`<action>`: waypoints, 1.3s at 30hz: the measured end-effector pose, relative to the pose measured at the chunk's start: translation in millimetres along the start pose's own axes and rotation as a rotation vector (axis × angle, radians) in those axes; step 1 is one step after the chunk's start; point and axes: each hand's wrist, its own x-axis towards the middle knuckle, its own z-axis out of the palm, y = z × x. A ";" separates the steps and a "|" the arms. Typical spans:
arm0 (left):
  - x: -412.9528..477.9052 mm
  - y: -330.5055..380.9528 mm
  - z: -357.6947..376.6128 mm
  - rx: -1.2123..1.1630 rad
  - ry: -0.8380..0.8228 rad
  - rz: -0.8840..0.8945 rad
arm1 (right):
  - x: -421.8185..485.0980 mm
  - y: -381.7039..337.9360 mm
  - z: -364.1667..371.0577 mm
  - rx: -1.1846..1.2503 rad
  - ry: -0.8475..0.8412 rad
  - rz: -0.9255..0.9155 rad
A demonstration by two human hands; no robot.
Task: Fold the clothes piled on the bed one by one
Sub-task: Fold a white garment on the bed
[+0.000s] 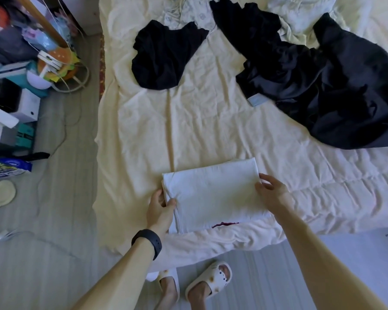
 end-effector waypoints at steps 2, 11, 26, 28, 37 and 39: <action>-7.7 0.6 6.1 0.096 0.077 0.086 | -4.5 0.0 4.6 -0.036 0.057 -0.025; -8.8 -22.5 59.9 1.073 0.095 0.859 | -22.3 10.4 61.7 -0.894 0.146 -0.773; 56.8 -55.9 6.6 1.139 0.202 0.689 | 18.4 42.4 61.2 -1.026 0.139 -0.487; 56.2 -44.4 -21.2 1.192 0.088 0.660 | 5.8 31.9 58.7 -1.059 0.123 -0.359; -21.8 45.0 -191.3 1.380 -0.193 0.335 | -184.4 -68.4 72.7 -0.906 -0.078 -0.278; -33.2 64.4 -225.6 1.308 -0.184 0.346 | -229.1 -94.0 91.4 -0.797 -0.082 -0.348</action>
